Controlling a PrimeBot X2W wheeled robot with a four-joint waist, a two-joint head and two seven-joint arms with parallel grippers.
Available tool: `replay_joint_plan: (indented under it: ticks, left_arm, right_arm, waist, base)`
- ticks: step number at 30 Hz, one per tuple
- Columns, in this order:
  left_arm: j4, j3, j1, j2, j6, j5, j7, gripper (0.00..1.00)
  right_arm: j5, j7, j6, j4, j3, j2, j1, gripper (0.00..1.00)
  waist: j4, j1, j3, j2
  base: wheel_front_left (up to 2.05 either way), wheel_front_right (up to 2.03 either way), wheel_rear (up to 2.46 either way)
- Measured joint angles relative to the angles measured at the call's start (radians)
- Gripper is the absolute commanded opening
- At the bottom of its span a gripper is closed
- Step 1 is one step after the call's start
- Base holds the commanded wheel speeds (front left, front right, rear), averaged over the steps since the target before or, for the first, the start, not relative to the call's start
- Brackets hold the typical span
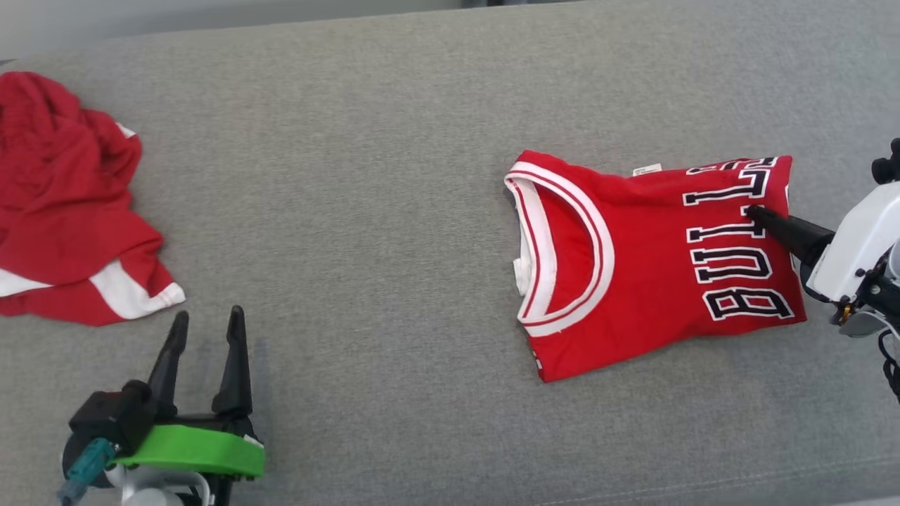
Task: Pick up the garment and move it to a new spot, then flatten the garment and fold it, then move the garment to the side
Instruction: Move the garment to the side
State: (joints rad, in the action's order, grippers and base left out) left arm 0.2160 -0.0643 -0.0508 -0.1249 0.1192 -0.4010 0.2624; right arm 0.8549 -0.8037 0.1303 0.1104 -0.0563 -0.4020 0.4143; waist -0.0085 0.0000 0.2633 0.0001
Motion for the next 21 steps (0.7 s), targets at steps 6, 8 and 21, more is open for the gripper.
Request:
replay_joint_plan:
  ticks: [6, 8, 21]
  left_arm:
    - [-0.083, 0.012, -0.02, -0.055, 0.001, 0.034, -0.002, 1.0]
    - [-0.113, 0.01, -0.022, -0.069, 0.0, 0.041, -0.013, 1.0]
    - [-0.27, -0.016, -0.023, -0.116, -0.014, 0.069, -0.095, 1.0]
  right_arm:
    - [-0.014, 0.078, 0.0, 0.03, -0.013, 0.039, -0.021, 0.0]
    - [-0.015, 0.107, 0.0, 0.039, -0.011, 0.045, -0.024, 0.0]
    - [-0.054, 0.288, 0.0, 0.128, 0.065, 0.019, -0.02, 0.0]
  waist:
    - [-0.103, 0.0, 0.039, 0.0]
    - [-0.141, 0.0, 0.052, 0.0]
    - [-0.337, 0.0, 0.136, 0.0]
  base:
    - [0.0, 0.0, 0.0]
    - [0.0, 0.0, 0.0]
    - [0.0, 0.0, 0.0]
